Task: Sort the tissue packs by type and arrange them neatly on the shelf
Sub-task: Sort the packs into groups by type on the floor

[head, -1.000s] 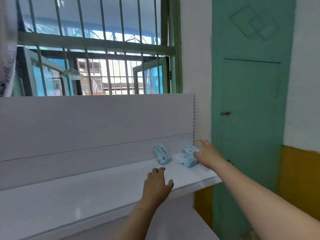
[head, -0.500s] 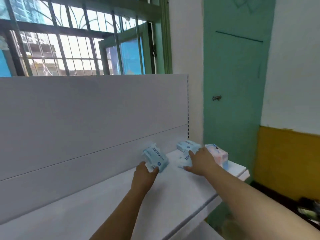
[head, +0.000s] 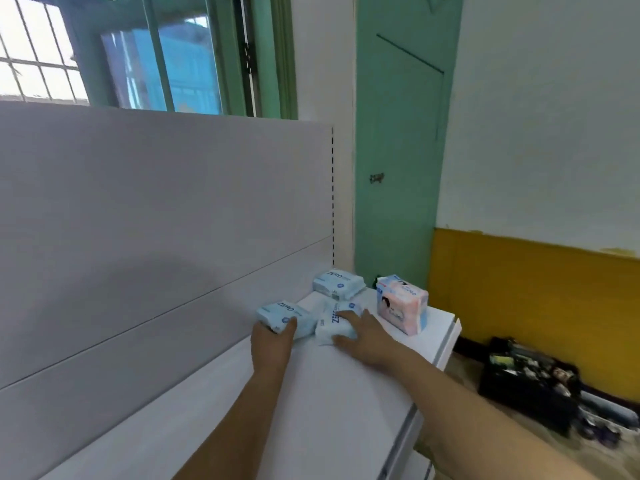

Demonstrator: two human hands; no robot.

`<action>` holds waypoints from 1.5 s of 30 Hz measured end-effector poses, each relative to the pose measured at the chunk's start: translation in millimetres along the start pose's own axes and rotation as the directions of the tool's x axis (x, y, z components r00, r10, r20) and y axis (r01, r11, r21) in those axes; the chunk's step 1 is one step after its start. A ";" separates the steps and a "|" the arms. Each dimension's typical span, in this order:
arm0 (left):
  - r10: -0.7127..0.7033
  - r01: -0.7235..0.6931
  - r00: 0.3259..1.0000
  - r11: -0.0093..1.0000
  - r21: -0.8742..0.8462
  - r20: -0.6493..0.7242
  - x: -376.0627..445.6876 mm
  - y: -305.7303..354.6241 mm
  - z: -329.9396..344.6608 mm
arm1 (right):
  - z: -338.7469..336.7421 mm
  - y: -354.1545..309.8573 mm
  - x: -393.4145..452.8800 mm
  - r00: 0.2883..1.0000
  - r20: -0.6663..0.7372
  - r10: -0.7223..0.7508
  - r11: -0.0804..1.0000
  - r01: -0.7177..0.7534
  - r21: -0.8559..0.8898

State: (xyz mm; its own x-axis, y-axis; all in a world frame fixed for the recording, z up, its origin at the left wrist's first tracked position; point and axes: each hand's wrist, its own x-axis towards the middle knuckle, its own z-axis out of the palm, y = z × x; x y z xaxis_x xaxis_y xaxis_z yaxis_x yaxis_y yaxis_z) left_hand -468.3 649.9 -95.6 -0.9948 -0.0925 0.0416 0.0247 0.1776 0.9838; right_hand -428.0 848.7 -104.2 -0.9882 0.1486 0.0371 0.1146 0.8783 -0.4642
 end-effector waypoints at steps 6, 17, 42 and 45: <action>-0.123 0.132 0.991 0.960 -0.246 0.049 16.2 0.6 2.1 | -4.7 -12.8 -15.4 0.998 -0.003 0.060 0.863 -0.051 0.503; 0.179 0.105 0.913 0.765 -0.635 0.366 -17.2 81.4 29.2 | -76.2 -6.7 -56.1 0.963 -0.096 0.250 0.238 0.035 0.971; -0.320 0.379 0.237 0.900 0.216 0.917 -502.4 -68.7 410.2 | -75.8 408.0 -648.9 0.231 0.025 0.973 0.051 -0.318 0.947; -0.443 0.385 0.224 0.858 0.339 0.868 -527.5 -108.6 427.1 | -53.1 446.5 -668.0 0.238 0.131 0.962 -0.034 -0.372 0.928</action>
State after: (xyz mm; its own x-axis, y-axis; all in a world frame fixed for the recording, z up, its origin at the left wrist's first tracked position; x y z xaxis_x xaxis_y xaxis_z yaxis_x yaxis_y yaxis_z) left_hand 11.8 1097.8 -298.9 -0.3188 0.7511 -0.5782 -0.3948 0.4494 0.8014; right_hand 288.7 1165.7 -289.3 -0.1381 0.8212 -0.5537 0.2698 -0.5067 -0.8188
